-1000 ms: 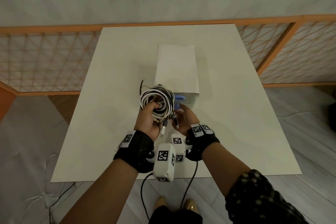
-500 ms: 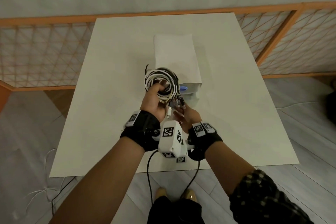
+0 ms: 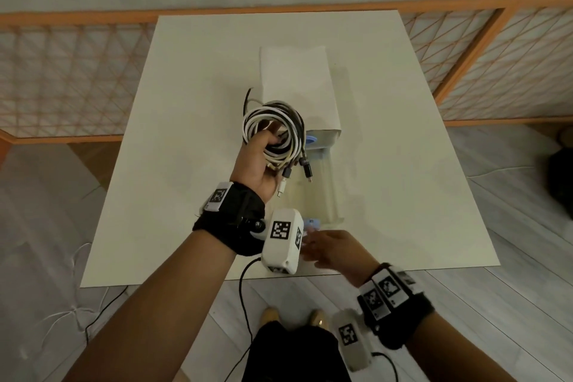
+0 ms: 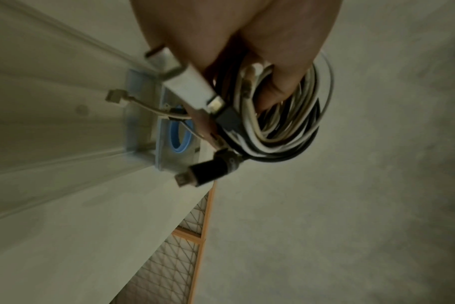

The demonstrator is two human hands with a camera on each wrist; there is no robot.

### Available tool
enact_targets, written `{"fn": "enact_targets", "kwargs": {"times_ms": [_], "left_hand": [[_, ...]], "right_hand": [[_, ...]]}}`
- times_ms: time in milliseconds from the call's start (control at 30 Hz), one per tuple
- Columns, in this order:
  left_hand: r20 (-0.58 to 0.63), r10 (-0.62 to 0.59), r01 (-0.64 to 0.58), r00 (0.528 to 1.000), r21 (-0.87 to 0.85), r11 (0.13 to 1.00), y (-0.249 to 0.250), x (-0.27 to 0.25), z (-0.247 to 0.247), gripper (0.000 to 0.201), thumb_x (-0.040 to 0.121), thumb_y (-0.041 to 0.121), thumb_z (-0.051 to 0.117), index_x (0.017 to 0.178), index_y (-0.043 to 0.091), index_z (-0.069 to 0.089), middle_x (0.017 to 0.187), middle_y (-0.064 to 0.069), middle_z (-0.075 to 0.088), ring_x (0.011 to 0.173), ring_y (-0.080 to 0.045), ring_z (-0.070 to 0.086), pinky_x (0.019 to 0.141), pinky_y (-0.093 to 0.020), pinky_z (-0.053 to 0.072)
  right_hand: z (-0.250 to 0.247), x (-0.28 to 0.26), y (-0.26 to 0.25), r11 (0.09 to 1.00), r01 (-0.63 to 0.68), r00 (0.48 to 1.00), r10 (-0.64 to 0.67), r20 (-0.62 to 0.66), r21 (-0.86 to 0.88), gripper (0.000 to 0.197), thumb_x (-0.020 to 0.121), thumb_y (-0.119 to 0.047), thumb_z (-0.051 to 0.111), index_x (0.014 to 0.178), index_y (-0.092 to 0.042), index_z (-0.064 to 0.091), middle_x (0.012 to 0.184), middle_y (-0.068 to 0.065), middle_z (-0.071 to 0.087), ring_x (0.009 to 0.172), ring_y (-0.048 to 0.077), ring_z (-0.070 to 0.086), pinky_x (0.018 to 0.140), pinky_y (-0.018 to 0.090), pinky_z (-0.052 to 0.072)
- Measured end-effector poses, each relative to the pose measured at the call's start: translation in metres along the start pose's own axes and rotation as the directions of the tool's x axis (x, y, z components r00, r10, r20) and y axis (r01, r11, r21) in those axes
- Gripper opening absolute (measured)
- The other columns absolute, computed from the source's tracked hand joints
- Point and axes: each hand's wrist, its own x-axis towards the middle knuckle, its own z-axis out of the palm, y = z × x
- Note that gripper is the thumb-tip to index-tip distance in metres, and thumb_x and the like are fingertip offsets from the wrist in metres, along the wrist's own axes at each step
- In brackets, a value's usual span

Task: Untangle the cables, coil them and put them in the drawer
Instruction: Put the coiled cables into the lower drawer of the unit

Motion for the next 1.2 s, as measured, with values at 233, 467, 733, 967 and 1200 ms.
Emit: {"fn": "enact_targets", "kwargs": {"times_ms": [233, 467, 733, 967, 1200], "left_hand": [[-0.077, -0.124, 0.136, 0.989, 0.169, 0.976, -0.044, 0.001, 0.004, 0.027, 0.081, 0.001, 0.048, 0.106, 0.008, 0.058, 0.078, -0.014, 0.063, 0.061, -0.026, 0.062, 0.043, -0.024, 0.046], [-0.204, -0.249, 0.316, 0.947, 0.443, 0.839, -0.083, 0.029, -0.003, 0.019, 0.083, 0.022, 0.06, 0.092, 0.006, 0.065, 0.09, -0.018, 0.069, 0.077, -0.029, 0.067, 0.062, -0.034, 0.056], [-0.217, -0.164, 0.27, 0.962, 0.686, 0.675, -0.069, 0.036, 0.007, 0.052, 0.068, 0.039, 0.056, 0.109, 0.009, 0.06, 0.121, -0.016, 0.056, 0.116, -0.037, 0.055, 0.093, -0.04, 0.046], [0.149, 0.116, -0.076, 0.982, 0.874, -0.48, -0.066, 0.017, -0.013, 0.067, 0.099, 0.038, 0.033, 0.147, 0.0, 0.007, 0.156, -0.018, 0.013, 0.144, -0.031, 0.015, 0.112, -0.048, 0.024], [0.204, -0.042, -0.186, 0.978, 0.76, -0.623, -0.076, 0.026, -0.045, 0.082, 0.094, 0.048, 0.037, 0.148, 0.003, -0.006, 0.161, -0.01, 0.001, 0.148, -0.021, -0.001, 0.111, -0.057, -0.014]], "right_hand": [[-0.03, 0.004, -0.062, 0.923, 0.374, 0.911, -0.384, -0.151, -0.093, 0.039, 0.099, -0.034, 0.037, 0.127, -0.009, 0.048, 0.12, 0.015, 0.06, 0.112, 0.029, 0.059, 0.089, 0.035, 0.049], [-0.014, 0.033, -0.034, 0.118, 0.442, 0.727, -0.628, 0.278, -0.889, 0.075, 0.089, -0.055, 0.016, 0.148, -0.011, 0.003, 0.158, 0.007, -0.006, 0.145, 0.021, -0.012, 0.118, 0.039, 0.0], [-0.01, 0.057, -0.038, -0.236, 0.126, 0.768, -0.591, 0.245, -0.963, 0.071, 0.089, -0.053, 0.007, 0.148, -0.014, 0.002, 0.158, 0.01, -0.005, 0.146, 0.026, -0.003, 0.115, 0.053, -0.003], [0.006, 0.057, -0.05, -0.358, 0.094, 0.828, -0.49, 0.273, -0.929, 0.062, 0.093, -0.047, 0.02, 0.148, -0.023, 0.003, 0.158, 0.006, -0.01, 0.146, 0.027, -0.006, 0.11, 0.06, -0.013], [-0.005, 0.053, -0.042, -0.239, 0.251, 0.803, -0.49, 0.339, -0.938, 0.085, 0.079, -0.059, -0.002, 0.147, -0.009, -0.005, 0.158, 0.01, -0.008, 0.146, 0.026, -0.01, 0.116, 0.056, -0.004]]}}
